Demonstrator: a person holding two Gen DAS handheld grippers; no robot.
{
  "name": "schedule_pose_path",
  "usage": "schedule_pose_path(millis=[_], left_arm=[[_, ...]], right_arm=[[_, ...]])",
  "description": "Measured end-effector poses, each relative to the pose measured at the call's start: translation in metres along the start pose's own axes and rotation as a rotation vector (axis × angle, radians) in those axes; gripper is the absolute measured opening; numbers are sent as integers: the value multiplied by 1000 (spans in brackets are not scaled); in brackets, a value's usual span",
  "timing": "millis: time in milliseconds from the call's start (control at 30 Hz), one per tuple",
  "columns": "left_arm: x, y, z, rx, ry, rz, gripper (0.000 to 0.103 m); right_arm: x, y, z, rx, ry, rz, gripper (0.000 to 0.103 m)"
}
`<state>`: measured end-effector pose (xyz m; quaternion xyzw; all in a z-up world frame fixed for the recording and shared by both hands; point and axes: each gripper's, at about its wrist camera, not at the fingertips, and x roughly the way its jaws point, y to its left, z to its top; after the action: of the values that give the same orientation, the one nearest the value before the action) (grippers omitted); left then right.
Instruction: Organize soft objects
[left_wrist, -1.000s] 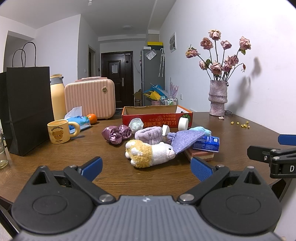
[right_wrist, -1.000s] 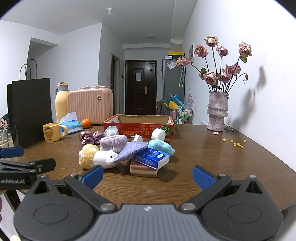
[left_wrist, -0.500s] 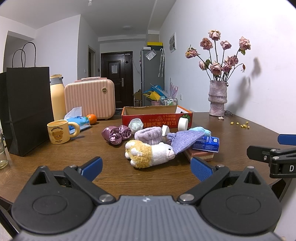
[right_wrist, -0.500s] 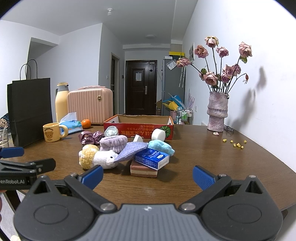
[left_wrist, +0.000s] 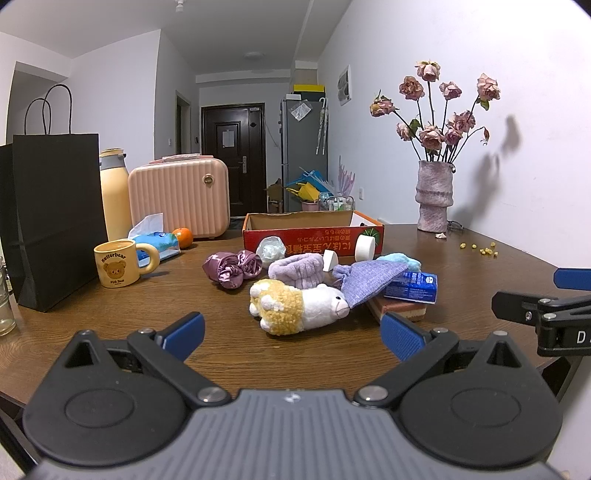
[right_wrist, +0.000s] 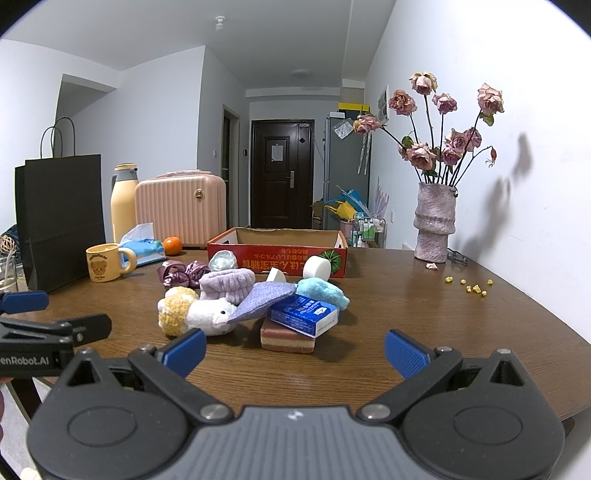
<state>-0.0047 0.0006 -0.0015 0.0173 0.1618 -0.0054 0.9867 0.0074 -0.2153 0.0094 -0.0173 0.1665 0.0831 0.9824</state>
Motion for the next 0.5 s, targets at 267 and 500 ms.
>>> schedule_pose_path(millis=[267,500], left_arm=[[5,-1,4,3,-7,-8,103],[18,-1,9,-6,2,-3,103]], right_arm=[[5,0,6,3,5,4,103],[24,-4,9,5,25,8,103]])
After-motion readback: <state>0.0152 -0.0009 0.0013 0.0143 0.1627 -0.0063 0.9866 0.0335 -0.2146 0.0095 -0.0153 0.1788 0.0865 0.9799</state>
